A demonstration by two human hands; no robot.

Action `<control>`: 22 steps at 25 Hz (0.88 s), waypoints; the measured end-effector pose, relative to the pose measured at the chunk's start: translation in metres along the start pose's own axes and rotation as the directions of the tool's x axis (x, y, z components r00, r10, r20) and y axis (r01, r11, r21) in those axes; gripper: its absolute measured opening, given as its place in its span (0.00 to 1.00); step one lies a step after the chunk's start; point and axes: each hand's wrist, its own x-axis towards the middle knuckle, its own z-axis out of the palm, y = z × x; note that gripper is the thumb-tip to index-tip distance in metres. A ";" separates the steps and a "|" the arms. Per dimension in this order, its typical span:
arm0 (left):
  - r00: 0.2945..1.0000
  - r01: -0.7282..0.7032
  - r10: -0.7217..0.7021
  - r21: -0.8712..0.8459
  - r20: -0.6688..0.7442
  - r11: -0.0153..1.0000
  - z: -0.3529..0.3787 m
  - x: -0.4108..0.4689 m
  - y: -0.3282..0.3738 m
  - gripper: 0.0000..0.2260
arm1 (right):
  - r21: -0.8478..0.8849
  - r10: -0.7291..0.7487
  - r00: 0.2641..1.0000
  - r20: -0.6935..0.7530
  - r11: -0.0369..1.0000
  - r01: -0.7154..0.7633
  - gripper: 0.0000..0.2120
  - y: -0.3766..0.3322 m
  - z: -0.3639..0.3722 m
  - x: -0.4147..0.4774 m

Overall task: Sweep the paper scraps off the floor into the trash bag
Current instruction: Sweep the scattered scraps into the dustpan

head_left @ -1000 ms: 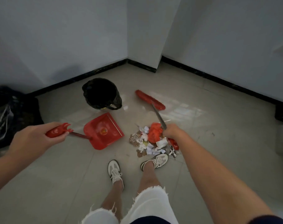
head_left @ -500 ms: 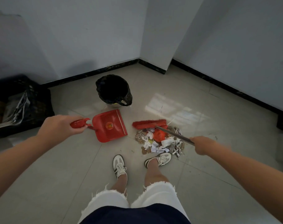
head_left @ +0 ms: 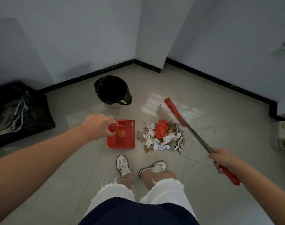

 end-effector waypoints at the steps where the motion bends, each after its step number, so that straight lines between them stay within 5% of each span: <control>1: 1.000 -0.013 0.013 -0.004 -0.025 1.000 0.004 0.003 0.003 0.09 | 0.081 0.040 0.999 0.009 0.996 -0.041 0.12 0.004 0.003 0.007; 5: 0.999 -0.023 0.022 -0.038 -0.028 0.999 0.016 0.016 0.021 0.11 | 0.268 0.149 0.989 0.022 0.952 -0.149 0.03 0.004 0.020 0.036; 9: 0.998 -0.045 0.042 -0.057 -0.049 0.997 0.020 0.028 0.032 0.12 | 0.286 0.196 0.971 0.139 0.930 -0.229 0.11 -0.006 0.048 0.049; 13: 0.989 -0.071 0.063 -0.055 -0.133 0.996 0.025 0.039 0.036 0.08 | 0.180 0.145 0.977 0.157 0.968 -0.172 0.04 -0.003 0.084 0.040; 22: 0.949 -0.135 0.102 -0.095 -0.298 0.986 0.052 0.052 0.055 0.06 | 0.174 0.028 0.952 0.306 0.981 -0.085 0.16 -0.037 0.137 -0.010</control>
